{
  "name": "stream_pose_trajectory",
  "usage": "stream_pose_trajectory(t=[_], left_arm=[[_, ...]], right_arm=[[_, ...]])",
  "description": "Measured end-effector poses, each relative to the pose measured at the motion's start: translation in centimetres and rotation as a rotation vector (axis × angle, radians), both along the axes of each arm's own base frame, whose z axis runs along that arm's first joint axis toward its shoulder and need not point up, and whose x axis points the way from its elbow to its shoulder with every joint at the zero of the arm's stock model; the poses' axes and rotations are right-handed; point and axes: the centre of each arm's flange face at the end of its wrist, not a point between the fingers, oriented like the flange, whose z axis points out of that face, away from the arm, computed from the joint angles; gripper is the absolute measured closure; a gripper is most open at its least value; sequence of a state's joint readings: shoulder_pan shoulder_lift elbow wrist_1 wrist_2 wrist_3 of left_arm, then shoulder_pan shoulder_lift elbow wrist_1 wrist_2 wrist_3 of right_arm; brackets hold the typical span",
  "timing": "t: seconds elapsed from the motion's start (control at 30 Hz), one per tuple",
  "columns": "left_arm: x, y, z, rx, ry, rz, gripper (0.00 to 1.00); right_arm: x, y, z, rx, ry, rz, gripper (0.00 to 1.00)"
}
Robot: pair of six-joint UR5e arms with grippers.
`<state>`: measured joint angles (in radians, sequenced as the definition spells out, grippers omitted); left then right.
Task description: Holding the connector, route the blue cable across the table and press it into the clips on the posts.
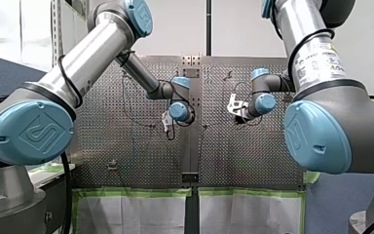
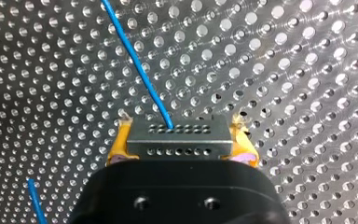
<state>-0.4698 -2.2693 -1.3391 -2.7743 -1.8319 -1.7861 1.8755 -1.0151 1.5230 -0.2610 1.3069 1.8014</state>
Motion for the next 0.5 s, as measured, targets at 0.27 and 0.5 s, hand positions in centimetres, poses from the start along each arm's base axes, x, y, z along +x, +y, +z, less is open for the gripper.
stream_pose_trajectory(t=[0.27,0.5], left_arm=[[-1.1,-0.2,-0.4,0.037,0.047,0.01,0.28],[-2.0,-0.7,-0.6,0.068,0.071,0.008,0.0]], right_arm=[[0.0,0.0,0.0,0.001,-0.001,0.002,1.0],[-0.1,0.0,0.0,0.002,-0.001,0.002,1.0]])
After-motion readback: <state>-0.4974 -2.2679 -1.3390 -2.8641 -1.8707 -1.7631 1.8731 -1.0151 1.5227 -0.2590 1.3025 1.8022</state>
